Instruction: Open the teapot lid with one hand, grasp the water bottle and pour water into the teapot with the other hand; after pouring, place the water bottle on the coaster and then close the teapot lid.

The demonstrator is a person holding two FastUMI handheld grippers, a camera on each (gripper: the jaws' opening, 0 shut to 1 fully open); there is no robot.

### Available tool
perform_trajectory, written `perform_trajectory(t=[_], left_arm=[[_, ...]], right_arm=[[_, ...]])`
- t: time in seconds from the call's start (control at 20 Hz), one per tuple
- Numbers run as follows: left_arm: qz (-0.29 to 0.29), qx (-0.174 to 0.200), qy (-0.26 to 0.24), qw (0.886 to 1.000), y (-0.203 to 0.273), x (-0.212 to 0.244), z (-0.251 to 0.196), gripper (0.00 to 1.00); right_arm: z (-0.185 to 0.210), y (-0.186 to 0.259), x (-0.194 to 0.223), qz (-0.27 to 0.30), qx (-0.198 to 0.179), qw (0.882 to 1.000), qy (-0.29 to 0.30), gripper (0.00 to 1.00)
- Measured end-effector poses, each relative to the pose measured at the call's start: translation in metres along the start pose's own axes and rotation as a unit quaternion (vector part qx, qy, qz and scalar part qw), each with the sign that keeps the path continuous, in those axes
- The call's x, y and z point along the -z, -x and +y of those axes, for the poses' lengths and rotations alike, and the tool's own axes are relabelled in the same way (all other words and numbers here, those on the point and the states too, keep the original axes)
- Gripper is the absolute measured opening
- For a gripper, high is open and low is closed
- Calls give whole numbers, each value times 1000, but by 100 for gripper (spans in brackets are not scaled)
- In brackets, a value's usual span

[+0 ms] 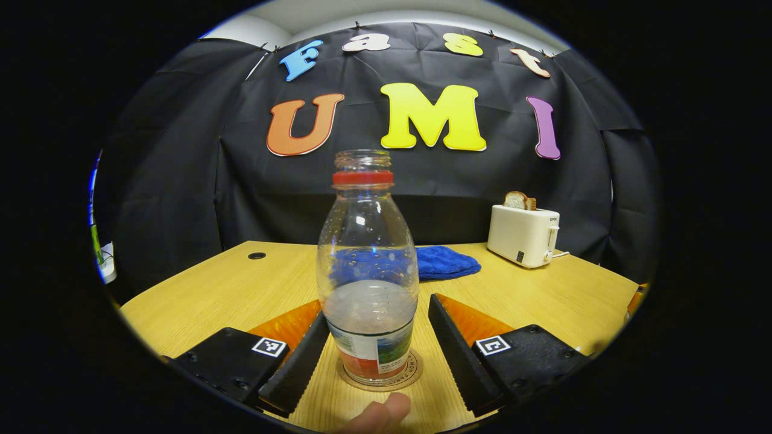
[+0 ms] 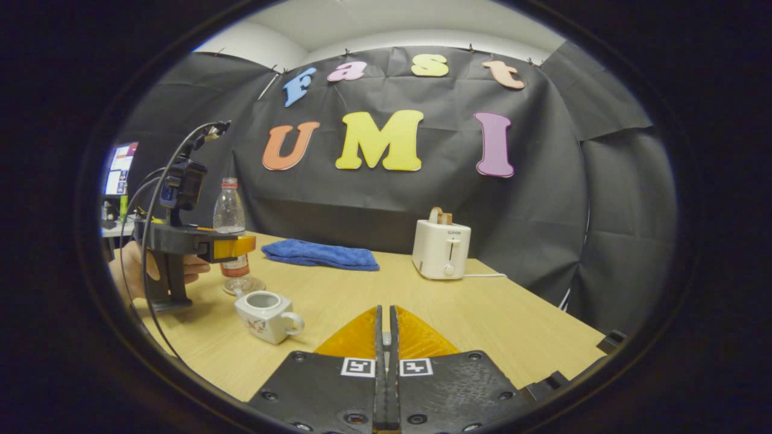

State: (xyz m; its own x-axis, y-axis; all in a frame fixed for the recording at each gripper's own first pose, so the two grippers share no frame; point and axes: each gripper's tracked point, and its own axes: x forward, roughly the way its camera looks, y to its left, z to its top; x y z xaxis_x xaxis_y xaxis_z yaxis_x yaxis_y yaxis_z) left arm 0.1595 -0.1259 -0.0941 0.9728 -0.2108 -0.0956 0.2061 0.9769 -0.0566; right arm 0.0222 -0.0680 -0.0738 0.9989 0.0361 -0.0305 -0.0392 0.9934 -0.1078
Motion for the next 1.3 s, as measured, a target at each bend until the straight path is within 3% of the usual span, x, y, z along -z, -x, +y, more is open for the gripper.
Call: perform_trajectory(t=[0.65,0.85,1.15,1.3], left_arm=[[-4,12,6,1000,20,5,10,98],[11,4,36,999,52,22,24,98],[4,12,35,999,85,29,45,98],[4,3,40,999,103,32,57,98]], right_arm=[[16,5,2,-3,-6,1000,8,0],[37,6,0,4,-29,999,14,0],[57,-3,-25,2,-50,999,-3,0],[81,-15,-42,0,-91,996,-22,0]])
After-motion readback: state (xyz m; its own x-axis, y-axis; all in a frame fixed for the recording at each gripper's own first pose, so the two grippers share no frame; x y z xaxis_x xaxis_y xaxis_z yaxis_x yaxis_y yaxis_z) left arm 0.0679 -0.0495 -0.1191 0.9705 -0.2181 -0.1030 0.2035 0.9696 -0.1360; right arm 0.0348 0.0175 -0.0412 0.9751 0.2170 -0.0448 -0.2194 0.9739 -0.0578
